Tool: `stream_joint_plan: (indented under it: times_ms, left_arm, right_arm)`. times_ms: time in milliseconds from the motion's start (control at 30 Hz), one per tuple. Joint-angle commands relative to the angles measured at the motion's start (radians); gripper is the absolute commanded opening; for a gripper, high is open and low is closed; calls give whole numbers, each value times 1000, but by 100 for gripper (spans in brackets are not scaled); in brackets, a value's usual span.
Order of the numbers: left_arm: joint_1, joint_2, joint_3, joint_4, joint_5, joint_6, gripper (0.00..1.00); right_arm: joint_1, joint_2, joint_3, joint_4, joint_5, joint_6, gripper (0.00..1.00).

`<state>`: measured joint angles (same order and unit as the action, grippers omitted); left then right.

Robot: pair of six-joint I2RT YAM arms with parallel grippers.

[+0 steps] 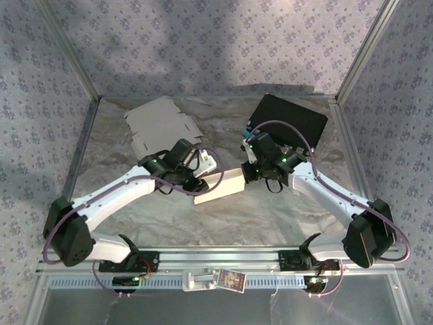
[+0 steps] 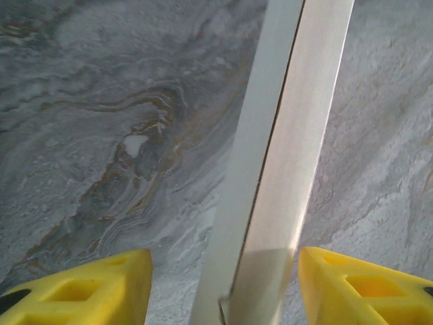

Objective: Fold the paper box

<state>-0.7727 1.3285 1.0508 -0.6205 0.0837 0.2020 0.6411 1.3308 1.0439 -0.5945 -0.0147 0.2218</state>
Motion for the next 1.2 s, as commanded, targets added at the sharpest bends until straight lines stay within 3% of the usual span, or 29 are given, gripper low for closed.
stream_joint_plan:
  times_ms: [0,167,267,367,500,800,1167]
  left_arm:
    - [6,-79,-31,61,-40,-110,61]
    - [10,-170,-50,60,-101,-207,64]
    - [31,-187,-10,-46,-165,-283,62]
    - [58,-183,49,-199,-138,-371,54]
    - [67,-186,59,-275,-37,-423,48]
    - [69,-99,96,-322,-42,-389,35]
    - [72,-44,106,-298,-67,-359,34]
  right_arm:
    - [29,-19,-15,-32,76,50,0]
    - [50,-15,-12,-40,105,82,0]
    - [53,-5,-1,-57,111,91,0]
    - [56,2,8,-64,108,95,0]
    - [60,15,22,-73,103,102,0]
    - [63,33,40,-87,91,97,0]
    - [62,34,40,-88,88,98,0]
